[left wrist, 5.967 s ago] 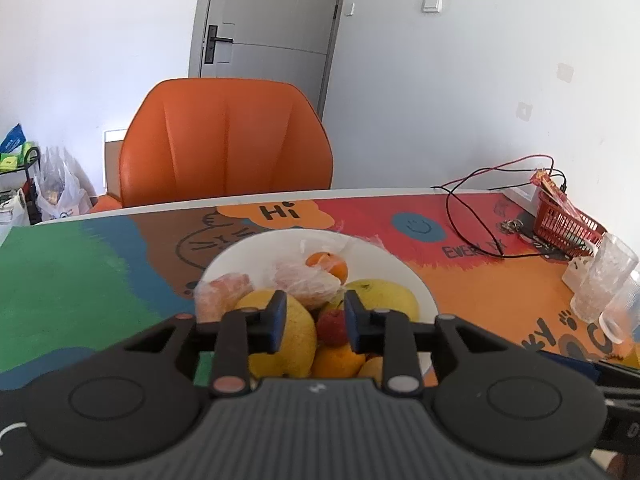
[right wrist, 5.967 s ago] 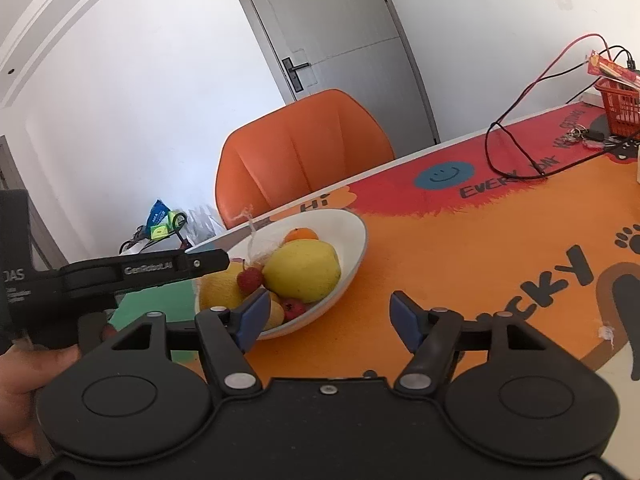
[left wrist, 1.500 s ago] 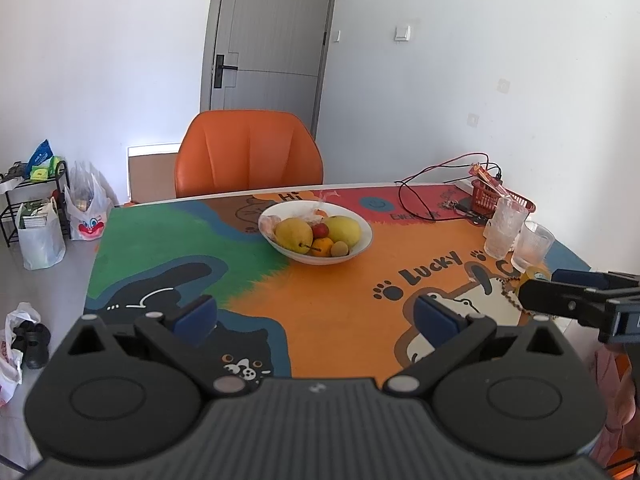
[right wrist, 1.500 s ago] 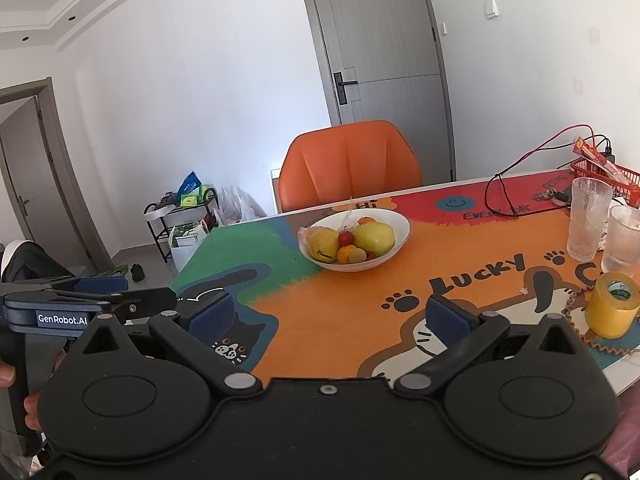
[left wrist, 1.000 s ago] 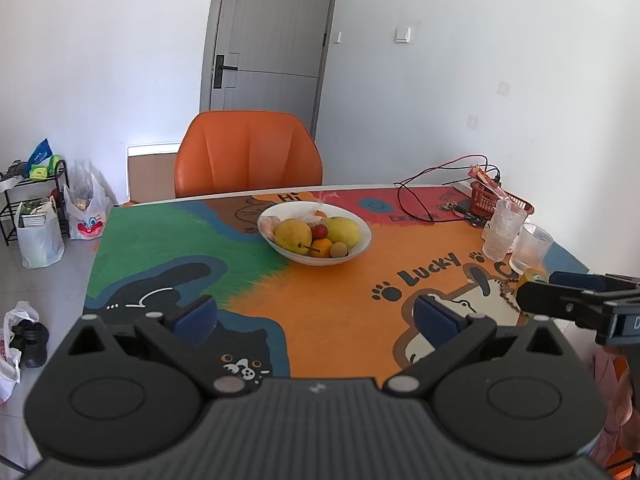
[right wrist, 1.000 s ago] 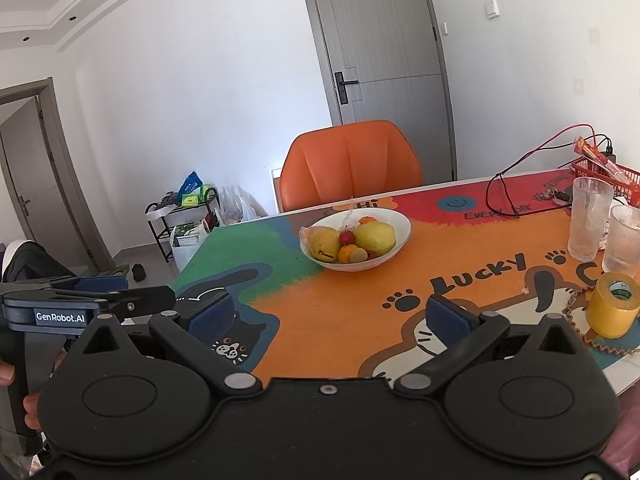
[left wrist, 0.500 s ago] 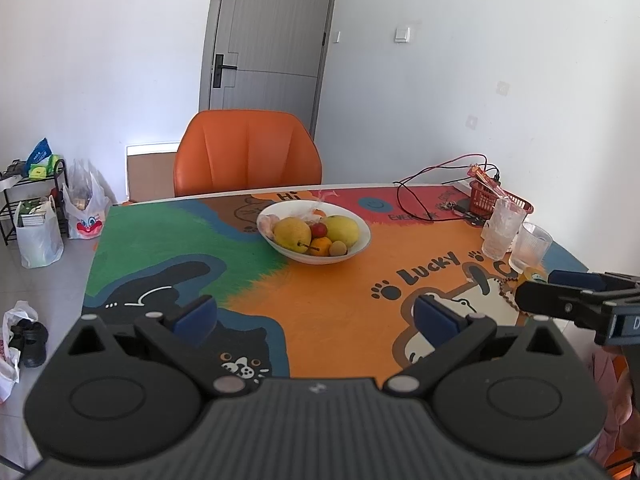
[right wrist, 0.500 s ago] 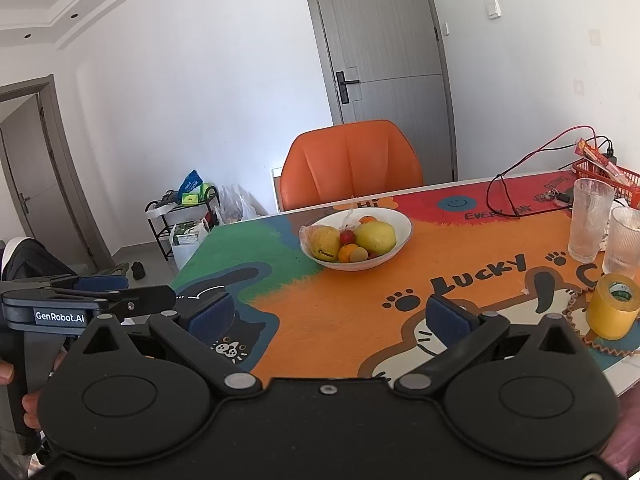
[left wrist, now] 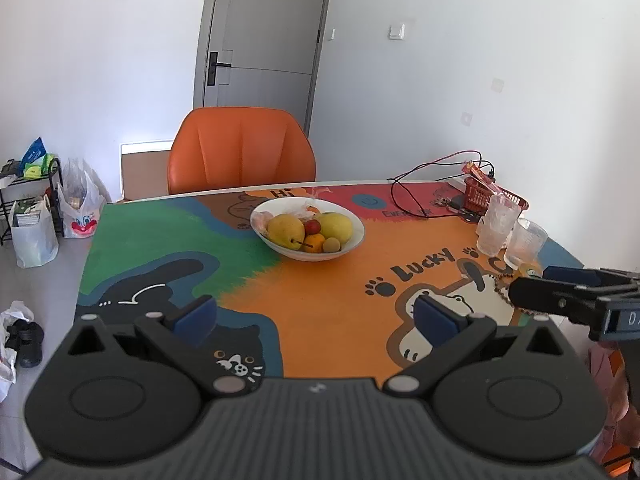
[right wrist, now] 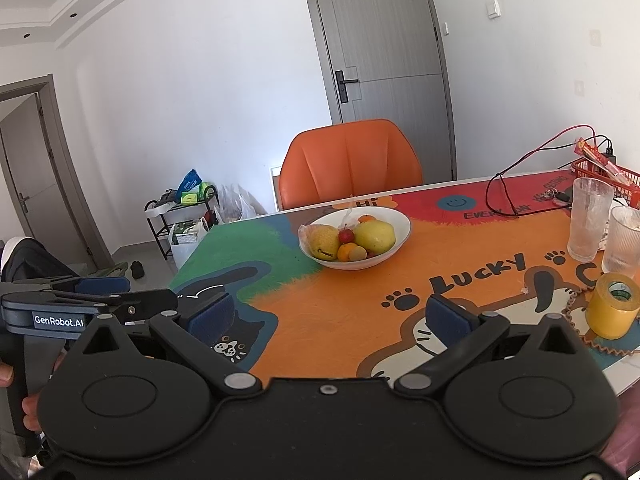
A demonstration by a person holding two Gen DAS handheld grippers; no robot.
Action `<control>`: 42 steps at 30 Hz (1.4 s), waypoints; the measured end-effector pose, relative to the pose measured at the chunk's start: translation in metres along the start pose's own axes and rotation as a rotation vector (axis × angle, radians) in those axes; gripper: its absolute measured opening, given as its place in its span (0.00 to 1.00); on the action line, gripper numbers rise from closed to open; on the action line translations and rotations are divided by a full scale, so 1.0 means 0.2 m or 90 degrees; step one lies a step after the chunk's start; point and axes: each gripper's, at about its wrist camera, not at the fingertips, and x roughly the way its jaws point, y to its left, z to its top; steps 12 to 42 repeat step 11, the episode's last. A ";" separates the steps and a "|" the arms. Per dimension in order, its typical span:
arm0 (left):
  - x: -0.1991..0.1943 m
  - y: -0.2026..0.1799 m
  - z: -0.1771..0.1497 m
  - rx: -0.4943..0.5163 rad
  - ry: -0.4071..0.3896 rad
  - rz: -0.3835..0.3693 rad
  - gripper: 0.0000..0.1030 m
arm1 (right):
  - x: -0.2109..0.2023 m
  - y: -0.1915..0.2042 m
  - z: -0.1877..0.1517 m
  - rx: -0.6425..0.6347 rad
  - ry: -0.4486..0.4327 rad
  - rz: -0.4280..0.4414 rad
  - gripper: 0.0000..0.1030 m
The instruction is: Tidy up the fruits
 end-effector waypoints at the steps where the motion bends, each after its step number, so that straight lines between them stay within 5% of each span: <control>1: 0.00 0.00 0.00 0.003 -0.002 -0.001 1.00 | 0.00 0.00 0.00 0.001 0.001 -0.001 1.00; 42: -0.01 -0.01 -0.01 0.005 -0.001 -0.007 1.00 | 0.01 -0.01 -0.01 0.000 0.004 -0.002 1.00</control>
